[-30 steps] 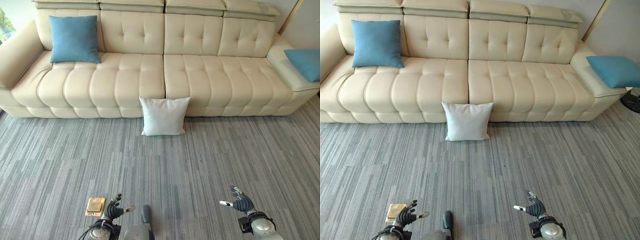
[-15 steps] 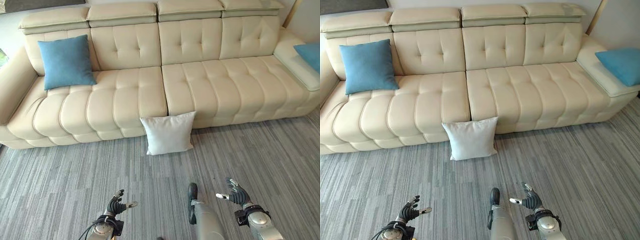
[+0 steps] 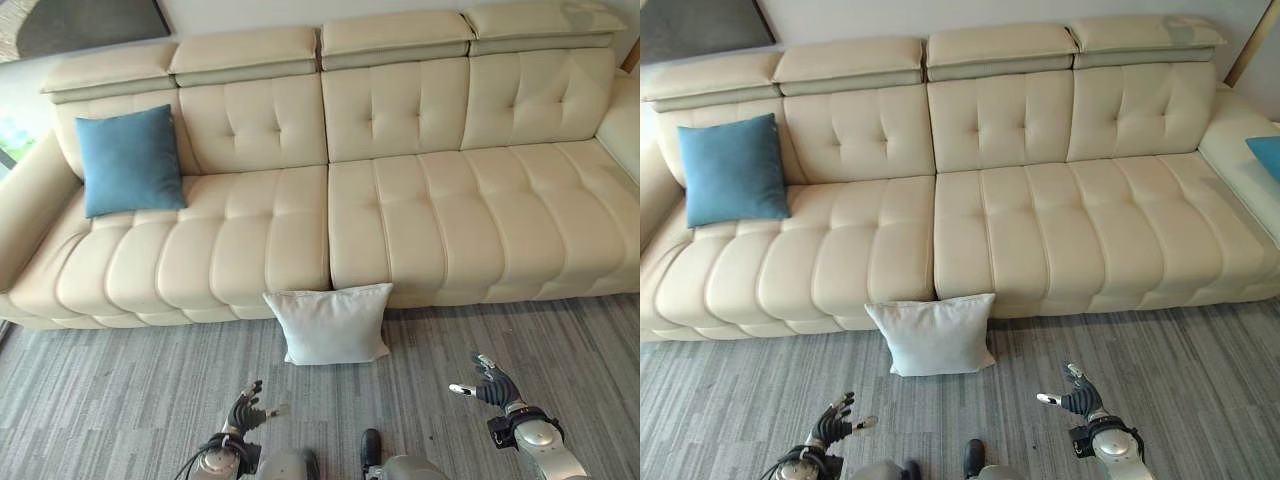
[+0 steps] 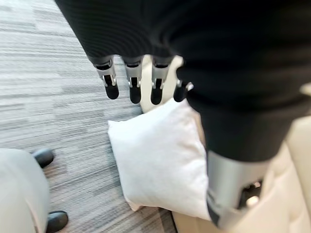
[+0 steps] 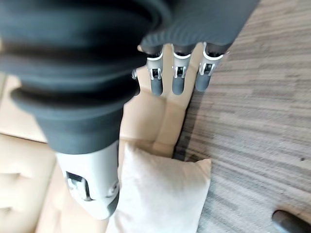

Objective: Pick up all the scattered cushions and arrange them neatly on the sofa.

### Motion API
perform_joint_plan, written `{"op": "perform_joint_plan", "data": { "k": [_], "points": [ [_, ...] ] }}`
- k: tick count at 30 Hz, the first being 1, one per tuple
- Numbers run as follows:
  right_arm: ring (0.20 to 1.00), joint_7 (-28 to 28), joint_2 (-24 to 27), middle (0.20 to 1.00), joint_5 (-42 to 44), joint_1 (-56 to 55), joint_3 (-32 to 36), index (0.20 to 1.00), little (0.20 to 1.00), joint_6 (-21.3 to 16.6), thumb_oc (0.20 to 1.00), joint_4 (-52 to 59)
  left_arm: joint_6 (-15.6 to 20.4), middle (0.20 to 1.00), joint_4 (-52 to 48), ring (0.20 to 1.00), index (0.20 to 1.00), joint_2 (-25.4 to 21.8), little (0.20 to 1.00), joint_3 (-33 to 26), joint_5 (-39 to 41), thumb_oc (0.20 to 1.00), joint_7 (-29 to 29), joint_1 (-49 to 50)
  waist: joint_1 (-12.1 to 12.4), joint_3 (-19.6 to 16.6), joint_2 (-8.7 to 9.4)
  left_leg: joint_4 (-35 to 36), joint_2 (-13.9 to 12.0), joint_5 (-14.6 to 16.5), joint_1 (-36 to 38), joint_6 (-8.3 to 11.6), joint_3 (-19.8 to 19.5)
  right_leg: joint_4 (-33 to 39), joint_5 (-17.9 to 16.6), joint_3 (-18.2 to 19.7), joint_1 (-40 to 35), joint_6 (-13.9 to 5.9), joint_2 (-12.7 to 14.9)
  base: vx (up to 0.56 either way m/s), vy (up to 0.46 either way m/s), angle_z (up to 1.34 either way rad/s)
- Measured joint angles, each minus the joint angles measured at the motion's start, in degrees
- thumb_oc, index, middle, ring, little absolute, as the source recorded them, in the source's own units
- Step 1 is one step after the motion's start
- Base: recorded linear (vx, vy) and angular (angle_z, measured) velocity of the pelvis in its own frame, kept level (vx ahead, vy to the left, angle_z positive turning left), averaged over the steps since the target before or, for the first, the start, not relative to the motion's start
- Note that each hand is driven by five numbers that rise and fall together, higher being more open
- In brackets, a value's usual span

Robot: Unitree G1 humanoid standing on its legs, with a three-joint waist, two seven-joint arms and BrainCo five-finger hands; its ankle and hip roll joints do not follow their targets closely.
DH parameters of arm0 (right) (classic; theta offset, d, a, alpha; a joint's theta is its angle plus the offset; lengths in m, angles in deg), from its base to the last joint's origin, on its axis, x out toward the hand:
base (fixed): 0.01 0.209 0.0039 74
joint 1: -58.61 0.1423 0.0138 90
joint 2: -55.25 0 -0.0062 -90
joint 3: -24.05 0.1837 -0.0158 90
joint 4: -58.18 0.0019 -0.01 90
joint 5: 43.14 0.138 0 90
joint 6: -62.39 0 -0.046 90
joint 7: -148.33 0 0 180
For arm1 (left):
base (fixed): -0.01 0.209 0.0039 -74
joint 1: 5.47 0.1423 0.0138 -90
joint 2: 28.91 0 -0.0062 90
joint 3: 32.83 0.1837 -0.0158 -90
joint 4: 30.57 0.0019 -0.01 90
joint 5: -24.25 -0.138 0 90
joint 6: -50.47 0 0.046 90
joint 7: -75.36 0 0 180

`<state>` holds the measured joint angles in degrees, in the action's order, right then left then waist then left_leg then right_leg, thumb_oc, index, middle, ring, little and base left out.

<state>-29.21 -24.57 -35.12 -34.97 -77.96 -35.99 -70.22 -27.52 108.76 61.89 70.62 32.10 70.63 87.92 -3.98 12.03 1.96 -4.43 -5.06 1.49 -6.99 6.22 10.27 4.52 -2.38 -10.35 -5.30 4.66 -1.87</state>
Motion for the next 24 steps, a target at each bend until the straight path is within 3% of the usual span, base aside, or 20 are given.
{"op": "perform_joint_plan", "data": {
  "k": [4, 8, 9, 11, 12, 14, 15, 17, 18, 21, 24],
  "points": [
    [1.0, 0.3, -0.7, 1.0, 0.0, 0.1, -0.9, 1.0, 1.0, 0.0, 1.0, -1.7, -0.1, 1.0, 0.8, 1.0, 1.0, -0.4, 1.0, 0.0, 0.0, 1.0, 0.2, 0.4, 0.4, 0.3, 1.03, 3.2, -1.4, -6.2, -2.2, 0.69, -0.2, 0.0, 2.4, 1.0, -3.4, -1.13, -0.3, 0.23, 0.064, -0.14],
    [1.0, 0.6, -1.1, 1.0, 0.0, -0.4, -0.7, 1.0, 1.0, 0.0, 1.0, -1.7, -0.3, 1.0, 2.4, 1.0, 1.0, -0.4, 1.0, 0.0, -0.1, 1.0, 0.3, 0.8, 0.5, -0.4, 0.59, 3.9, -1.9, -7.8, 0.7, -0.76, 1.4, 0.0, 4.9, 2.6, -6.5, -2.55, -0.5, 0.26, 0.184, -0.14],
    [1.0, 0.6, -1.4, 1.0, -0.1, -0.6, -0.7, 1.0, 1.0, 0.0, 1.0, -1.9, -0.5, 1.0, 3.1, 1.0, 1.0, -0.7, 1.0, 0.0, -0.1, 1.0, 0.3, 0.6, 0.4, -1.0, 0.36, 4.0, -1.1, -9.4, 1.3, -3.34, 1.8, -0.1, 5.7, 2.9, -7.0, -3.06, 0.0, 0.19, 0.187, -0.15],
    [1.0, 0.5, -2.9, 1.0, -0.1, -0.7, -0.8, 1.0, 1.0, 0.0, 1.0, -2.8, -0.6, 1.0, 3.9, 1.0, 1.0, -1.3, 1.0, -0.1, -0.2, 1.0, 0.2, 0.7, 0.6, -2.1, 1.68, 5.2, 1.0, -8.0, 2.9, -5.7, 3.7, -2.7, 7.2, 4.2, -6.1, -5.07, 2.7, 0.12, 0.173, -0.29],
    [1.0, 0.4, -3.3, 1.0, -0.1, -0.5, -0.9, 1.0, 1.0, 0.0, 1.0, -2.7, -0.7, 1.0, 3.7, 1.0, 1.0, -1.5, 1.0, -0.1, -0.3, 1.0, 0.2, 0.5, 0.6, -2.4, 1.66, 6.2, 2.4, -7.6, 3.9, -7.32, 4.6, -6.6, 8.4, 4.4, -4.8, -6.74, 3.9, 0.13, 0.203, -0.37],
    [1.0, 0.3, -3.6, 1.0, -0.1, -0.1, -0.9, 1.0, 1.0, 0.1, 1.0, -2.5, -0.9, 1.0, 3.4, 1.0, 1.0, -1.4, 1.0, 0.0, -0.3, 1.0, 0.2, 0.1, 0.4, -2.1, 0.16, 8.1, 2.2, -8.2, 5.3, -8.51, 5.3, -17.0, 9.8, 3.8, 0.1, -8.93, 4.9, 0.06, 0.115, -0.27],
    [1.0, 0.0, -4.1, 1.0, -0.1, -0.4, -1.1, 1.0, 1.0, 0.0, 1.0, -0.9, -0.7, 1.0, 2.7, 1.0, 1.0, -2.5, 1.0, 0.1, -0.3, 1.0, 0.2, -0.9, 0.2, -2.2, -0.16, 8.4, 3.7, -6.3, 6.1, -9.82, 5.9, -28.9, 12.4, 4.0, 6.3, -12.31, 7.7, 0.04, 0.096, -0.19],
    [1.0, -0.1, -4.2, 1.0, -0.1, -0.5, -1.0, 1.0, 1.0, 0.0, 1.0, 0.8, -0.7, 1.0, 2.7, 1.0, 1.0, -3.8, 1.0, 0.0, -0.2, 1.0, 0.2, -1.7, 0.2, -2.6, 1.1, 8.7, 5.9, -6.2, 7.0, -10.29, 6.6, -37.9, 13.6, 4.1, 11.1, -14.45, 11.3, 0.15, 0.107, -0.09],
    [1.0, -0.1, -4.3, 1.0, -0.1, 0.7, -1.0, 1.0, 1.0, 0.1, 1.0, 2.6, -0.6, 1.0, 2.9, 1.0, 1.0, -4.9, 1.0, 0.0, -0.2, 1.0, -0.3, -4.3, 0.2, -1.3, -0.35, 9.0, 7.0, -3.6, 9.1, -12.74, 6.4, -39.5, 13.3, 2.6, 17.6, -14.53, 14.5, 0.2, 0.052, 0.04],
    [1.0, -0.1, -4.3, 1.0, -0.1, 0.5, -1.2, 1.0, 1.0, 0.0, 1.0, 2.7, -0.4, 1.0, 2.6, 1.0, 1.0, -5.0, 1.0, -0.1, -0.2, 1.0, -0.4, -3.8, 0.0, -1.4, -0.48, 9.0, 8.3, -3.3, 10.0, -11.53, 6.0, -31.0, 11.9, 2.0, 18.9, -13.55, 15.2, 0.1, -0.034, 0.19],
    [1.0, -0.1, -4.3, 1.0, -0.1, -0.4, -1.1, 1.0, 1.0, 0.1, 1.0, 2.7, -0.4, 1.0, 2.5, 1.0, 1.0, -5.3, 1.0, -0.2, -0.2, 1.0, -0.4, -3.2, -0.1, -1.5, -0.29, 8.9, 9.0, -3.0, 10.4, -11.45, 4.0, -22.0, 8.3, 3.0, 17.4, -13.6, 13.0, 0.05, -0.039, 0.45]
  ]
}}
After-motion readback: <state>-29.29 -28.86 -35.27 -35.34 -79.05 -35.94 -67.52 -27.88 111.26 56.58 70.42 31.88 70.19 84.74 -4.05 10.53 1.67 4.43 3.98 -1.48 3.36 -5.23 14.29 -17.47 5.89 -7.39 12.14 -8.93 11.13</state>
